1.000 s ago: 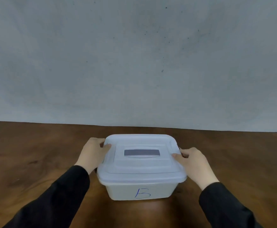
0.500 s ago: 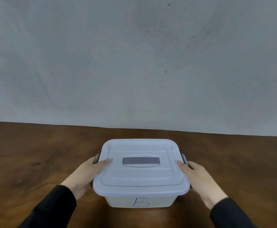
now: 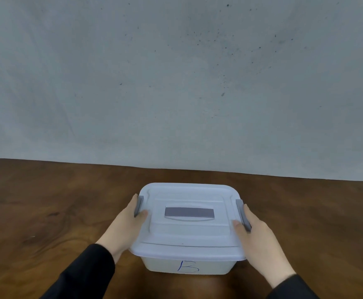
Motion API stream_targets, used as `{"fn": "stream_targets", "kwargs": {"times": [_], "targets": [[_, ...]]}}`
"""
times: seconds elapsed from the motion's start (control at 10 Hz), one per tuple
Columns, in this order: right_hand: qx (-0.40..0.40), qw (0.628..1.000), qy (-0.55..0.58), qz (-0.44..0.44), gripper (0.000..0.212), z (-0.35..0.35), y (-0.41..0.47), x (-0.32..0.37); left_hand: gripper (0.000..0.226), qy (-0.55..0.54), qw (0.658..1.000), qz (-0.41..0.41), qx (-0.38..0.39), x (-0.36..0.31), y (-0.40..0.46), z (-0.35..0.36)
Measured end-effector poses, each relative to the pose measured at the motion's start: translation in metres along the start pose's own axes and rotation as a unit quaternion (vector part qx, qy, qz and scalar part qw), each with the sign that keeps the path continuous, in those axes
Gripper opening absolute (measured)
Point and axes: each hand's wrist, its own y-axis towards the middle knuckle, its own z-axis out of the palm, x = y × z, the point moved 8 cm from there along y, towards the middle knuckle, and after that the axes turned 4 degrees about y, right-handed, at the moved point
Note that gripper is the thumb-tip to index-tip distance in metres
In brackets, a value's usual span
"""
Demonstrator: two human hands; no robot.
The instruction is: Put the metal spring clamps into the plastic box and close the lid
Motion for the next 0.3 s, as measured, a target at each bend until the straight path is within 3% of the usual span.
{"fn": "stream_targets", "kwargs": {"times": [0.2, 0.3], "targets": [[0.013, 0.998, 0.068, -0.003, 0.06, 0.0, -0.01, 0.005, 0.075, 0.005, 1.0, 0.005, 0.003, -0.016, -0.01, 0.002], [-0.088, 0.991, 0.093, -0.038, 0.066, -0.035, -0.016, 0.01, 0.071, -0.063, 0.993, 0.012, -0.101, -0.015, -0.028, -0.024]]}}
